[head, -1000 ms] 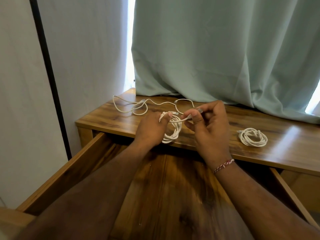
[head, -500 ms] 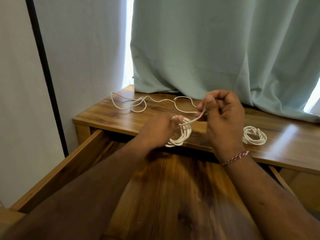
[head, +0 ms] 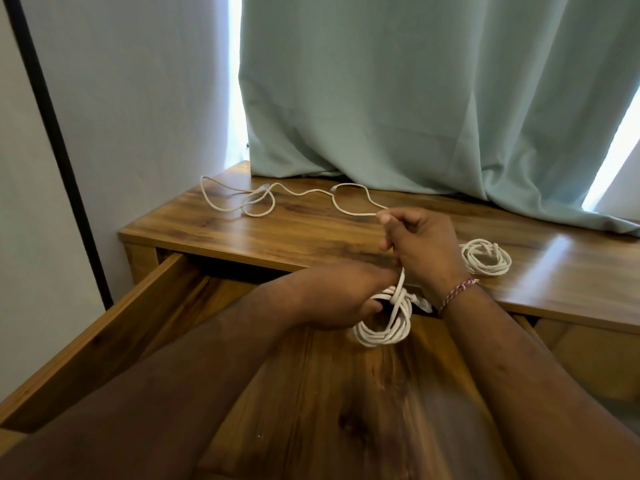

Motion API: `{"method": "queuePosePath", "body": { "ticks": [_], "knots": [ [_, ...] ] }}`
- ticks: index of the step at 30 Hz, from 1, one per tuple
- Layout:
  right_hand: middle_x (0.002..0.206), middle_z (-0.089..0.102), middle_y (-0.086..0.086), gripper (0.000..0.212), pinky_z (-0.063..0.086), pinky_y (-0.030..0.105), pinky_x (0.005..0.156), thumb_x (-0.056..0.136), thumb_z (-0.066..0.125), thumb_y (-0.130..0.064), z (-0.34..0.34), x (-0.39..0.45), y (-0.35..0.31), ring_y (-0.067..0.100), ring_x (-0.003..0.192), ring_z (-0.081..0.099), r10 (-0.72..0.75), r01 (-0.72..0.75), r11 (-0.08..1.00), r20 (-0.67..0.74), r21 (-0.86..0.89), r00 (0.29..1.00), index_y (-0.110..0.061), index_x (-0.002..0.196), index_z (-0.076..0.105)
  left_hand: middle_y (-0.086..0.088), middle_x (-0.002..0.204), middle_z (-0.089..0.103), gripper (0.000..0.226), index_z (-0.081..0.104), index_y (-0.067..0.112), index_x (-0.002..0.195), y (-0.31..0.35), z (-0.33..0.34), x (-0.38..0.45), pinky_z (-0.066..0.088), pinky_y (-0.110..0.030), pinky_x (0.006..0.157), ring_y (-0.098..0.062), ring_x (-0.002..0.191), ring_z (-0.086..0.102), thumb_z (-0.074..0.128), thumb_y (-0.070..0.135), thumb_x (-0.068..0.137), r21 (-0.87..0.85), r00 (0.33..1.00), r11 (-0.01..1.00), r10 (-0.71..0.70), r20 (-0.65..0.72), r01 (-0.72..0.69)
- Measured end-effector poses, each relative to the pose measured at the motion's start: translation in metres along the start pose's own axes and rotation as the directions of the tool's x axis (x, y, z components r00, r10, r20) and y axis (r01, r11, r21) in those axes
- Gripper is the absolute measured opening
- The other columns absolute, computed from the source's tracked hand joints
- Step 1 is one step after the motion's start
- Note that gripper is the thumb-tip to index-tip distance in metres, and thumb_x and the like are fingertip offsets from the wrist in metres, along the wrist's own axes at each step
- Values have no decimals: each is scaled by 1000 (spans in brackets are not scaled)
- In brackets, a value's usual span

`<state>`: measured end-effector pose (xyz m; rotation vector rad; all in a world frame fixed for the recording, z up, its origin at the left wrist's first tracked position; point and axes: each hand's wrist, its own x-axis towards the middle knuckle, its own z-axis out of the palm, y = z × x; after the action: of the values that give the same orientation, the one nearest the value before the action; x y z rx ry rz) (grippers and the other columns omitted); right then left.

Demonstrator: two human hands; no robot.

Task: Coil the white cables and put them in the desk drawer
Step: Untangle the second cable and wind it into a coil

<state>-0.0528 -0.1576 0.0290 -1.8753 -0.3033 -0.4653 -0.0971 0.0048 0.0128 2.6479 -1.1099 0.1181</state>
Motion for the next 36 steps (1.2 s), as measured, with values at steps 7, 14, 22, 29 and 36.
{"method": "queuePosePath", "body": {
  "ticks": [7, 14, 22, 29, 36],
  "knots": [
    [71, 64, 18, 8, 56, 31, 54, 95, 69, -10, -14, 1, 9, 20, 52, 60, 300, -373, 867, 253, 330, 920, -6, 88, 71, 19, 104, 71, 29, 74, 25, 117, -8, 5, 3, 43, -13, 76, 4, 89, 61, 78, 28, 89, -268, 946, 963, -55, -319, -34],
    [116, 72, 30, 60, 55, 59, 97, 100, 51, -54, -13, 4, 12, 40, 100, 72, 383, -525, 728, 374, 441, 845, 0, 118, 71, 14, 101, 77, 22, 77, 28, 115, -12, 1, 0, 56, -32, 85, -1, 94, 69, 74, 26, 93, -446, 758, 893, -328, -564, 54],
    [114, 75, 20, 101, 57, 45, 89, 76, 32, -91, -10, 0, 16, 32, 106, 71, 130, -388, 858, 589, 337, 798, -11, 124, 73, 9, 123, 72, 42, 61, 26, 137, -19, 0, 2, 55, -34, 99, -9, 112, 65, 68, 20, 96, -410, 582, 880, -468, -665, 239],
    [100, 79, 11, 21, 60, 36, 74, 90, 77, -16, 6, -6, 15, 27, 86, 72, 135, -230, 967, 552, 106, 823, -9, 110, 74, 10, 101, 75, 22, 74, 24, 113, -19, 1, 0, 57, -35, 84, -8, 91, 66, 61, 17, 97, -386, 599, 885, -463, -654, 262],
    [96, 79, 15, 19, 59, 30, 76, 93, 60, 7, 9, -7, 20, 23, 89, 74, 172, -297, 940, 524, 165, 834, -2, 96, 77, 10, 109, 74, 23, 73, 26, 119, -29, -1, 2, 56, -41, 92, -9, 101, 67, 62, 19, 100, -478, 737, 850, -468, -488, 223]
  ]
}}
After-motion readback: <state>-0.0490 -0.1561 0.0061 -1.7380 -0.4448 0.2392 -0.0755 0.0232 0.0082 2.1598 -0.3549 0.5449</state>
